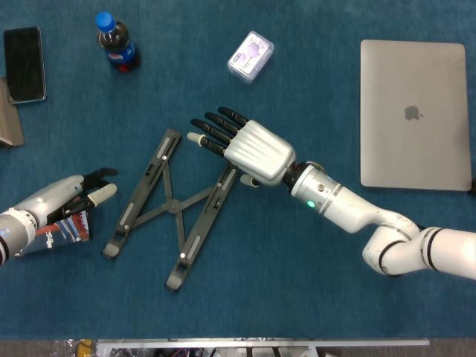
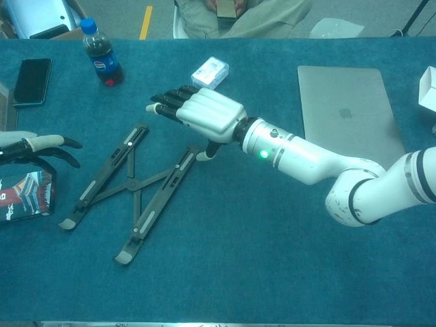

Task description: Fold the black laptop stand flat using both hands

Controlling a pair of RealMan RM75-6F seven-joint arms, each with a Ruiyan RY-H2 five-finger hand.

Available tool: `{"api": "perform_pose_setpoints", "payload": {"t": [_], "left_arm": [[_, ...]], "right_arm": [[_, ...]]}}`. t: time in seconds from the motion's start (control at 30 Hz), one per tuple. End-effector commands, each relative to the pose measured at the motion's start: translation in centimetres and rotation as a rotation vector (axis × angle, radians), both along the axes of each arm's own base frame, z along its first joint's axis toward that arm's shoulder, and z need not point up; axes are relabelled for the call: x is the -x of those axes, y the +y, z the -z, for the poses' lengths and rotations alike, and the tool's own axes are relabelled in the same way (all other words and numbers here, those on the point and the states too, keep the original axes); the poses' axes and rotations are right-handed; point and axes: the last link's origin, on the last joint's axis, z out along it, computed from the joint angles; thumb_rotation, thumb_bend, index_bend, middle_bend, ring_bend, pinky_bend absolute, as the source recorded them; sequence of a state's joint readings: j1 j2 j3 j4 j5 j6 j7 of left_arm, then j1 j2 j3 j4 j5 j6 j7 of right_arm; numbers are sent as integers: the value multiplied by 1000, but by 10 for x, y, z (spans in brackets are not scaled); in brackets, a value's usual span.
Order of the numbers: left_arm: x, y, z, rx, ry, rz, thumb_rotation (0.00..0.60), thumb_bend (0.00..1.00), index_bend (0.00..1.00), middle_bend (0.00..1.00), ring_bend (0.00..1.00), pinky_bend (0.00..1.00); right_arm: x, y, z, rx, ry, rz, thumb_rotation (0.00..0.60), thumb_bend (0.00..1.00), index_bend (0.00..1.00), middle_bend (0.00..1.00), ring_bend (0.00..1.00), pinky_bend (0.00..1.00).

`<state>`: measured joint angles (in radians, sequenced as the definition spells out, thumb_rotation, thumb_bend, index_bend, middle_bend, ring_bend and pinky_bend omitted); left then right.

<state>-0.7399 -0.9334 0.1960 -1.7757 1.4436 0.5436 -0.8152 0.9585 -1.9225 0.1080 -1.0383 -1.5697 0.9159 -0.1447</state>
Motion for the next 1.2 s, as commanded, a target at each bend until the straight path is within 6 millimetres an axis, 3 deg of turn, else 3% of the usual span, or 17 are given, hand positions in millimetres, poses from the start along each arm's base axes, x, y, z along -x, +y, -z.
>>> {"api": "perform_pose_setpoints", "payload": {"t": [0.03,0.57,1.2], "left_arm": [[-1,0,4,11,10,6,6,251,3,186,0,141],[1,-4,21,39,49,23,0,251,0,138,0,89],[-7,-18,33,102,53,20,0,251,0,138,0,89]], "right_arm": [[0,0,0,-3,1,2,600,90,0,12,0,97],[4,5,10,-36,23,3,600,89,0,12,0,96],[6,4,5,-59,-6,19,600,90,0,12,0,96]]}}
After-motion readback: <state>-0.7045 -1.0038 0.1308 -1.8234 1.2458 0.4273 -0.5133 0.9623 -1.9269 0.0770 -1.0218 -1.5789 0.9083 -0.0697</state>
